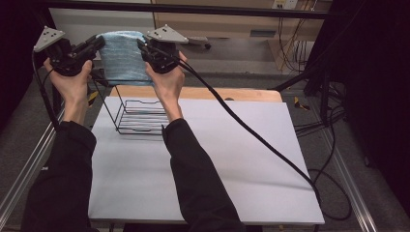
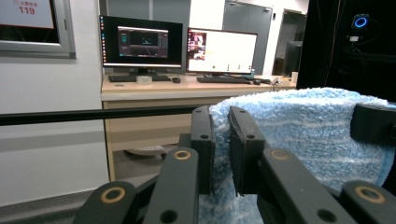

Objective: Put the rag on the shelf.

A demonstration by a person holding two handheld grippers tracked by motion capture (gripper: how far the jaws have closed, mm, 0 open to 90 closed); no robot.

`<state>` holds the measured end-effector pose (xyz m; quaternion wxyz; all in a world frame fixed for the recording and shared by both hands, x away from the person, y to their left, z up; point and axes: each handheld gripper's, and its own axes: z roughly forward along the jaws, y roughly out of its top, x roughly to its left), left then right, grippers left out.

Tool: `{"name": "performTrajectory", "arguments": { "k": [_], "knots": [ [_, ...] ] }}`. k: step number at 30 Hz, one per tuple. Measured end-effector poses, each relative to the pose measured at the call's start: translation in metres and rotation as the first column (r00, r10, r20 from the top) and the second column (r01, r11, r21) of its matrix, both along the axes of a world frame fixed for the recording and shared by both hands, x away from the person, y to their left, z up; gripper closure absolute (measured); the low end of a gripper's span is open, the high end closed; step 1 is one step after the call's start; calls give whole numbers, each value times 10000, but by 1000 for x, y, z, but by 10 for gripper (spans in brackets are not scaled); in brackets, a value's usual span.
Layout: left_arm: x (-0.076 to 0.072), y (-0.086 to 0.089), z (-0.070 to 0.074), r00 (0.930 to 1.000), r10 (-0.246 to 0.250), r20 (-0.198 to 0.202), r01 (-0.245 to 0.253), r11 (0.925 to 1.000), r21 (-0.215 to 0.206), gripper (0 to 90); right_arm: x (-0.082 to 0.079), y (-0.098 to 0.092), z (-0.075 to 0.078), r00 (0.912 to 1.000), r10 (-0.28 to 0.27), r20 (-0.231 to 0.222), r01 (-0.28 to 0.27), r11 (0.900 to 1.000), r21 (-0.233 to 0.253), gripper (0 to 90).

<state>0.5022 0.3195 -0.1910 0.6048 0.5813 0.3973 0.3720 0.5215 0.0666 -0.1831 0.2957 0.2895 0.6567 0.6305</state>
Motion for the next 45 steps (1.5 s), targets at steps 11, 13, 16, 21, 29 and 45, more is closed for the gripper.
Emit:
{"name": "performTrajectory", "arguments": {
  "k": [11, 13, 16, 21, 29, 45],
  "knots": [
    [-10, 4, -21, 9997, -238, 26, 239, 9997, -109, 806, -1, -4, -20, 9996, 282, -87, -281, 9996, 64, 815],
    [-11, 5, -23, 9996, -291, 29, 291, 9996, -60, 806, -2, -4, -22, 9994, 315, -109, -315, 9995, 71, 814],
    [-14, 5, -26, 9993, -368, 58, 368, 9993, -13, 805, -5, -5, -24, 9993, 344, -121, -344, 9994, 30, 814],
    [-16, 6, -30, 9987, -514, -29, 514, 9986, 123, 805, -9, -7, -29, 9990, 407, -206, -406, 9992, 27, 813],
    [-24, 6, -33, 9978, -640, -173, 648, 9966, 507, 803, -15, -10, -35, 9980, 575, -273, -577, 9983, -47, 811],
    [-42, 15, -40, 9903, -1338, -364, 1363, 9874, 798, 799, -28, -15, -41, 9921, 1065, -662, -1093, 9931, -414, 806]
  ]
}}
